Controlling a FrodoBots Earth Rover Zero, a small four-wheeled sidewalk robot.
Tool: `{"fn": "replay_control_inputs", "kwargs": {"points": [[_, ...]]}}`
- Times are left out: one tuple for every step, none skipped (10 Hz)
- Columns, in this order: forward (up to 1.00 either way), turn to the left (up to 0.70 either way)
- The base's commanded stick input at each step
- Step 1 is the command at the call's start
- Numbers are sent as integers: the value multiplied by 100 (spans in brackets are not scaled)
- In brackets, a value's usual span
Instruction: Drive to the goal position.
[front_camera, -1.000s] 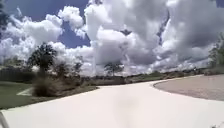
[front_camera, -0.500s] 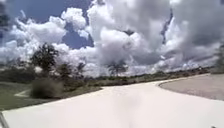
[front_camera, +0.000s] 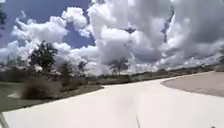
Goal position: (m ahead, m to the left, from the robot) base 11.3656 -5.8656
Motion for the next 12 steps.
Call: {"fn": "replay_control_inputs", "kwargs": {"points": [[70, 0], [70, 0], [70, 0], [70, 0], [70, 0], [70, 0], [70, 0], [70, 0], [70, 0], [70, 0], [70, 0], [70, 0]]}}
